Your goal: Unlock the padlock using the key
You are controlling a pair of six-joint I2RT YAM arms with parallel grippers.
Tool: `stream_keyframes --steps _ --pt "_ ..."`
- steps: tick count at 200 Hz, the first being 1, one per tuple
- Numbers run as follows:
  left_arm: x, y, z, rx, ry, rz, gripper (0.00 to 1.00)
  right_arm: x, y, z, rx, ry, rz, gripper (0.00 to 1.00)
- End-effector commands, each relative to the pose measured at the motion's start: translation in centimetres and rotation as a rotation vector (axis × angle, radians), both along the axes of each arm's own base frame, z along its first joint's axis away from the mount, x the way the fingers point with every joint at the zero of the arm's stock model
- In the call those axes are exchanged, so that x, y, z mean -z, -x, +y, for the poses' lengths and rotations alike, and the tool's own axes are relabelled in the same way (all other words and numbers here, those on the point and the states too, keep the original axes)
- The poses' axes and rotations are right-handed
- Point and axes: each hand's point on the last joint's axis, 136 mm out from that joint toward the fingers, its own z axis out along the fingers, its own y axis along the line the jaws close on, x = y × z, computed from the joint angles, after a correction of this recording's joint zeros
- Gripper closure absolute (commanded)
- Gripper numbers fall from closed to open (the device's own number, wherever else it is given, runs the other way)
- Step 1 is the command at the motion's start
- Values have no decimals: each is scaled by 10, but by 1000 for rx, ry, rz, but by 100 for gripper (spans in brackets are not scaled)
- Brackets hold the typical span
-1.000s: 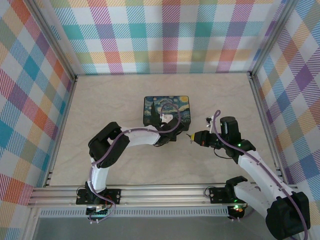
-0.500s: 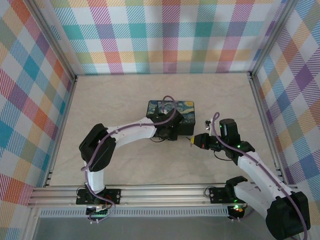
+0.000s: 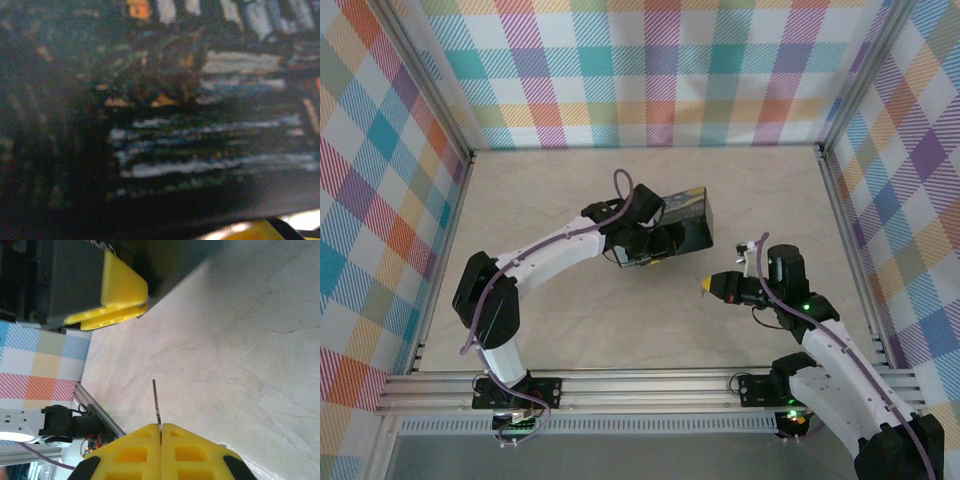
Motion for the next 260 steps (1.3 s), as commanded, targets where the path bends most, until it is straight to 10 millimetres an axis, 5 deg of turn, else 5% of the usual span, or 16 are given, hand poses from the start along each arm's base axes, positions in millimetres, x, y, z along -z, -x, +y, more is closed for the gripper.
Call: stream_keyframes --steps 1,78,145,260 --pt "-52 1 -14 -55 211 30 100 -11 -2 6 -18 -76 -42 100" --pt "-71 2 5 -202 381 91 100 -56 -20 18 -53 -154 -301 100" --pt "-75 4 17 -267 417 93 100 -62 -22 58 -165 -117 -394 100" --pt "-75 6 26 -285 432 99 100 -60 -41 68 -161 -116 -468 100"
